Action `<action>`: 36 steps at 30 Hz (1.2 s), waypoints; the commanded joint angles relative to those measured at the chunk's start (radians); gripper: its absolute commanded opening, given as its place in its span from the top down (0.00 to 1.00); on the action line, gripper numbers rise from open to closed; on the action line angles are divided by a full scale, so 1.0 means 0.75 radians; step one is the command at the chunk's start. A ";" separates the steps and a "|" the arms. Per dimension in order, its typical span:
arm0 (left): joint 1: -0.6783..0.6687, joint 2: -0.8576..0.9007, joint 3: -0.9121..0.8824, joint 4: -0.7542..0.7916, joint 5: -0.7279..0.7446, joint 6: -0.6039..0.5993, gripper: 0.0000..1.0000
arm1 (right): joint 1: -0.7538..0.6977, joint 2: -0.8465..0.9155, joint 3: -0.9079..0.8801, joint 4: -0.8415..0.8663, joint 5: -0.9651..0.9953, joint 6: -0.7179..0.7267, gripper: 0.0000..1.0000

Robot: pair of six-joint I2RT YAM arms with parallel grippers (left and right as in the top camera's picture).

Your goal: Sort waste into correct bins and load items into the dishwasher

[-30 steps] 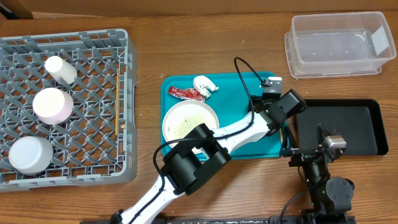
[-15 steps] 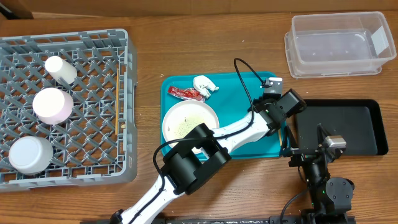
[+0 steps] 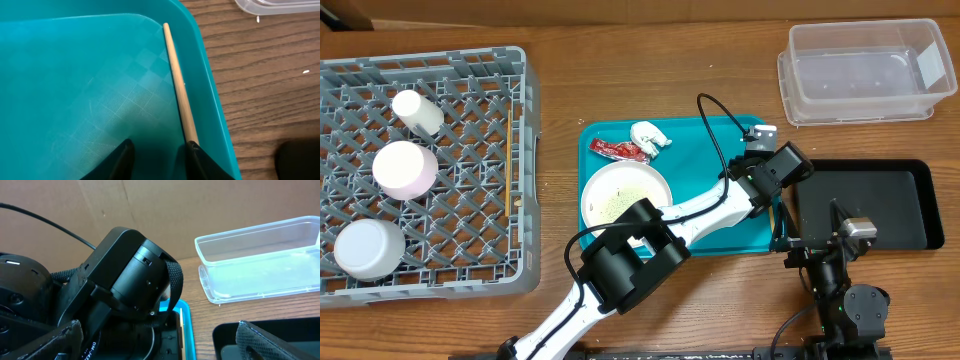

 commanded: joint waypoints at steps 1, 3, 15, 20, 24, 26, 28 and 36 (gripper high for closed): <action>-0.002 -0.046 -0.002 0.002 -0.002 0.010 0.62 | -0.008 -0.015 -0.014 0.009 0.007 0.004 0.00; -0.002 -0.046 -0.002 -0.005 0.009 0.010 0.63 | -0.008 -0.015 -0.014 0.009 0.007 0.004 0.00; -0.003 -0.090 -0.002 -0.046 0.042 -0.006 0.69 | -0.008 -0.015 -0.013 0.009 0.007 0.004 0.00; -0.003 -0.145 -0.002 -0.046 0.062 -0.027 0.67 | -0.008 -0.015 -0.014 0.009 0.007 0.004 0.00; -0.003 -0.146 -0.002 -0.018 0.131 -0.063 0.62 | -0.008 -0.015 -0.014 0.009 0.007 0.004 0.00; -0.003 -0.136 -0.002 -0.020 0.130 -0.066 0.62 | -0.008 -0.015 -0.014 0.009 0.007 0.004 0.00; -0.003 -0.121 -0.002 -0.017 0.130 -0.066 0.62 | -0.008 -0.015 -0.014 0.009 0.007 0.004 0.00; -0.005 -0.045 -0.002 0.025 0.024 0.002 0.57 | -0.008 -0.015 -0.014 0.009 0.007 0.004 0.00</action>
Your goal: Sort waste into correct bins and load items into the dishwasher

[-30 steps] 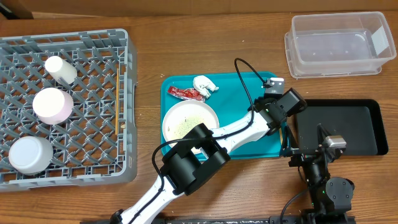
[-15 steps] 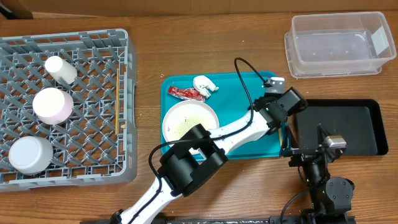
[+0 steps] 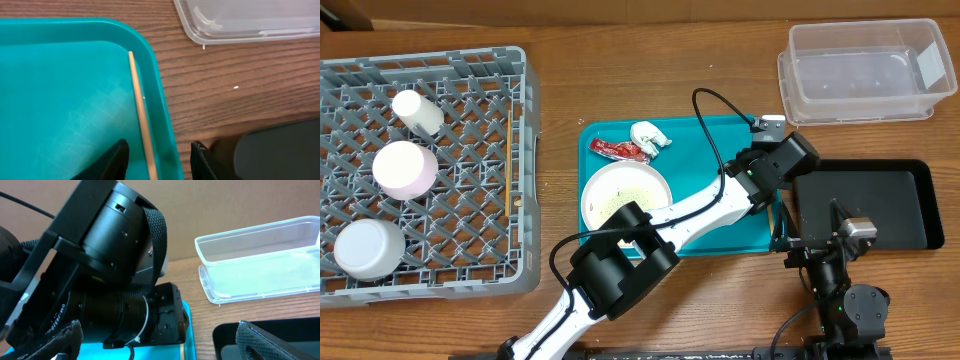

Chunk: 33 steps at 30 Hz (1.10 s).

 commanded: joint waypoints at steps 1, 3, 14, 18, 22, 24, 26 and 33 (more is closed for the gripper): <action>-0.005 0.060 -0.002 -0.001 -0.081 0.041 0.57 | -0.008 -0.014 -0.014 0.008 0.007 0.004 0.00; -0.005 0.075 -0.002 0.000 -0.092 0.046 0.58 | -0.008 -0.014 -0.014 0.008 0.007 0.004 0.00; -0.006 0.140 -0.002 0.053 -0.090 0.045 0.55 | -0.008 -0.014 -0.014 0.008 0.007 0.004 0.00; -0.006 0.168 -0.002 0.044 -0.090 0.061 0.56 | -0.008 -0.014 -0.013 0.008 0.007 0.004 0.00; -0.007 0.215 -0.002 0.031 -0.090 0.144 0.56 | -0.008 -0.014 -0.014 0.008 0.007 0.004 0.00; -0.006 0.226 -0.002 0.002 -0.090 0.169 0.58 | -0.008 -0.014 -0.013 0.008 0.007 0.004 0.00; -0.006 0.226 -0.002 -0.024 -0.091 0.176 0.59 | -0.008 -0.014 -0.014 0.008 0.007 0.004 0.00; -0.003 0.226 -0.002 -0.020 -0.090 0.259 0.64 | -0.008 -0.014 -0.014 0.008 0.007 0.004 0.00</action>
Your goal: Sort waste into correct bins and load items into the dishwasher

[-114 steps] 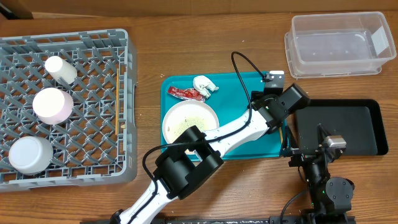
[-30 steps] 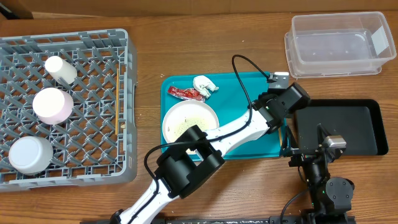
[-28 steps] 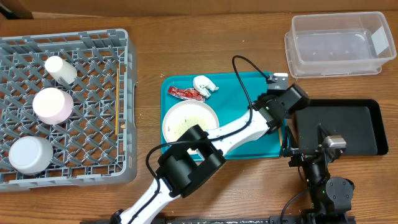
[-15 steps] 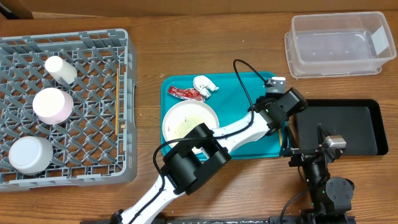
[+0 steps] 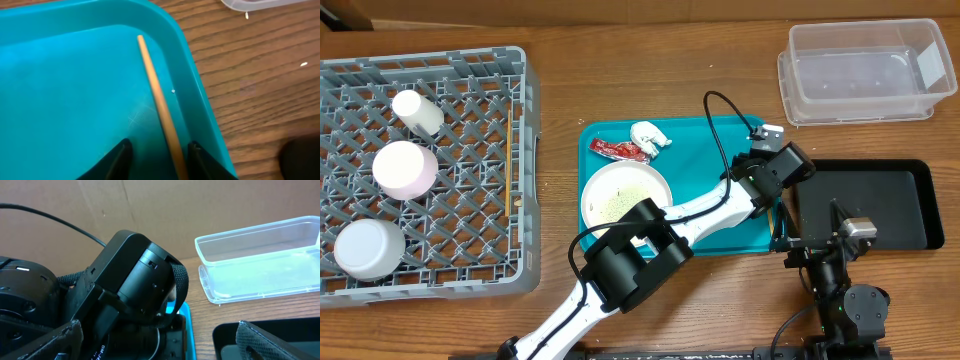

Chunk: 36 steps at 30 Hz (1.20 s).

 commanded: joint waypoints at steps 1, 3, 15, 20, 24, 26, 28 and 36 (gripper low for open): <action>-0.001 0.092 -0.021 -0.032 0.025 0.085 0.65 | -0.008 -0.015 -0.014 0.009 0.007 0.004 0.00; -0.001 0.092 -0.021 -0.033 0.025 0.138 0.65 | -0.008 -0.015 -0.014 0.009 0.008 0.004 0.00; 0.008 0.078 0.016 -0.113 0.208 -0.087 0.71 | -0.008 -0.015 -0.013 0.009 0.007 0.004 0.00; 0.015 0.078 0.065 -0.197 0.224 -0.252 0.69 | -0.008 -0.015 -0.014 0.009 0.007 0.004 0.00; 0.018 0.078 0.074 -0.239 0.238 -0.272 0.70 | -0.008 -0.015 -0.014 0.009 0.007 0.004 0.01; 0.018 0.078 0.074 -0.281 0.232 -0.292 0.71 | -0.008 -0.015 -0.013 0.009 0.007 0.004 0.00; 0.018 0.078 0.074 -0.320 0.217 -0.297 0.71 | -0.008 -0.015 -0.014 0.009 0.007 0.004 0.00; 0.020 0.078 0.074 -0.452 0.021 -0.336 0.68 | -0.008 -0.015 -0.014 0.009 0.007 0.004 0.00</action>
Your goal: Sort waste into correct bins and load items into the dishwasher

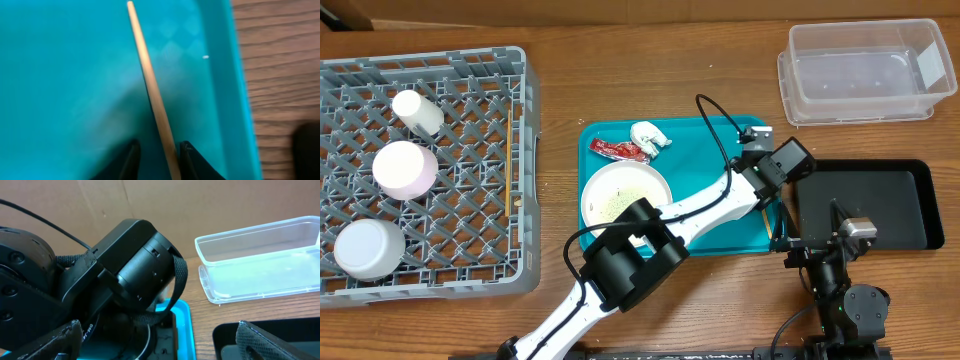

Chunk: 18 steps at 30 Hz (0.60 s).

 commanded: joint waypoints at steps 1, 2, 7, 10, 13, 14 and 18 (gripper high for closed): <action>0.009 0.078 -0.055 -0.078 -0.067 -0.048 0.68 | -0.008 -0.014 -0.014 0.009 0.007 0.005 0.00; 0.009 0.078 -0.055 -0.093 -0.087 -0.048 0.68 | -0.008 -0.014 -0.014 0.009 0.007 0.005 0.00; 0.010 0.078 -0.055 -0.180 -0.127 -0.076 0.69 | -0.008 -0.014 -0.013 0.009 0.007 0.005 0.00; 0.011 0.078 -0.055 -0.160 -0.018 -0.098 0.69 | -0.008 -0.014 -0.014 0.009 0.007 0.005 0.00; 0.020 0.078 -0.055 -0.112 0.162 -0.098 0.70 | -0.008 -0.014 -0.014 0.009 0.007 0.005 0.00; 0.022 0.078 -0.055 -0.102 0.171 -0.098 0.72 | -0.008 -0.014 -0.014 0.009 0.007 0.005 0.00; 0.036 0.078 -0.055 -0.048 0.217 -0.098 0.91 | -0.008 -0.014 -0.014 0.009 0.007 0.005 0.00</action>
